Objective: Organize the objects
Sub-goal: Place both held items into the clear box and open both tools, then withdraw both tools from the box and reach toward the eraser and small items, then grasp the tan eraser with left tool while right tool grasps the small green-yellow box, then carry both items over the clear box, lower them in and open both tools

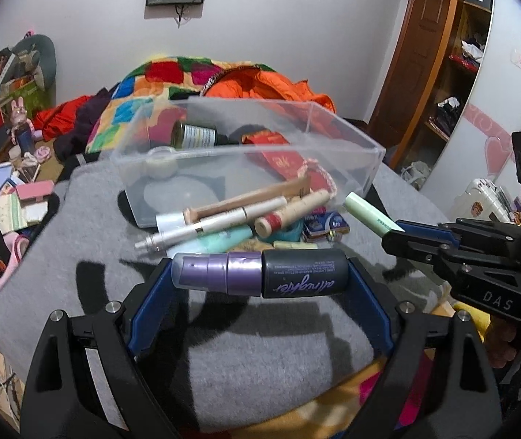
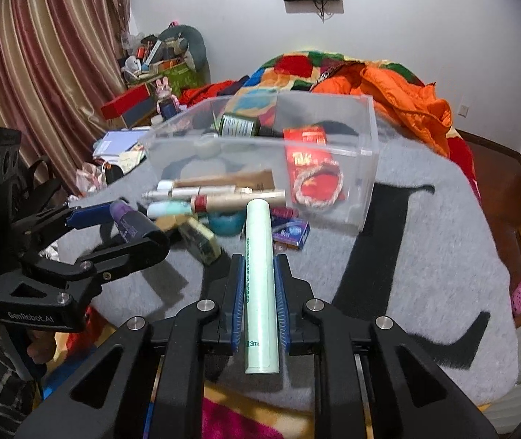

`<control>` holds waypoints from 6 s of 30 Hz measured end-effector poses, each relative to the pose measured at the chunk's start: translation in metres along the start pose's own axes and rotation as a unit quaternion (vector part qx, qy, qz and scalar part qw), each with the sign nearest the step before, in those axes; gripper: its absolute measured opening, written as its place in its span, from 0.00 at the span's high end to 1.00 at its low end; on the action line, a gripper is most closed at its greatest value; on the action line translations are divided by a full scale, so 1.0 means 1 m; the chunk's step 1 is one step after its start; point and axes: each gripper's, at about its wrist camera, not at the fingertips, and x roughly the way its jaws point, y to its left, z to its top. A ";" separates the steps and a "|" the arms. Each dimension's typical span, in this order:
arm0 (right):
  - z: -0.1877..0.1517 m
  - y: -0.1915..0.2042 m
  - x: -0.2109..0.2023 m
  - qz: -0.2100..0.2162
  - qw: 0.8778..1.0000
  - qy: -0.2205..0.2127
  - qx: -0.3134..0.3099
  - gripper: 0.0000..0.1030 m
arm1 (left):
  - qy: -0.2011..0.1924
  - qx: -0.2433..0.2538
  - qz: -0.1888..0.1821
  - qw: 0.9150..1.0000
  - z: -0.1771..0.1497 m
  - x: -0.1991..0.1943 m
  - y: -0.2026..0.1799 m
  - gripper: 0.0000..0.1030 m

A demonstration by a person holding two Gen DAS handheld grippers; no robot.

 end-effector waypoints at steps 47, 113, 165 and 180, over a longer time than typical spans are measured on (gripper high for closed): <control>0.119 -0.037 0.066 -0.062 0.997 -0.043 -0.007 0.86 | -0.003 0.011 0.058 0.998 0.103 0.070 0.029 0.12; 0.016 -0.002 0.033 0.033 0.999 0.026 0.001 0.57 | 0.028 -0.016 0.012 0.999 0.008 0.020 0.012 0.29; 0.009 0.017 0.018 0.046 0.999 -0.001 -0.027 0.84 | 0.026 0.018 0.017 0.999 -0.005 0.020 -0.001 0.78; 0.048 0.008 -0.008 -0.001 0.997 -0.070 -0.024 0.84 | -0.050 0.012 0.013 0.999 0.048 -0.014 0.009 0.78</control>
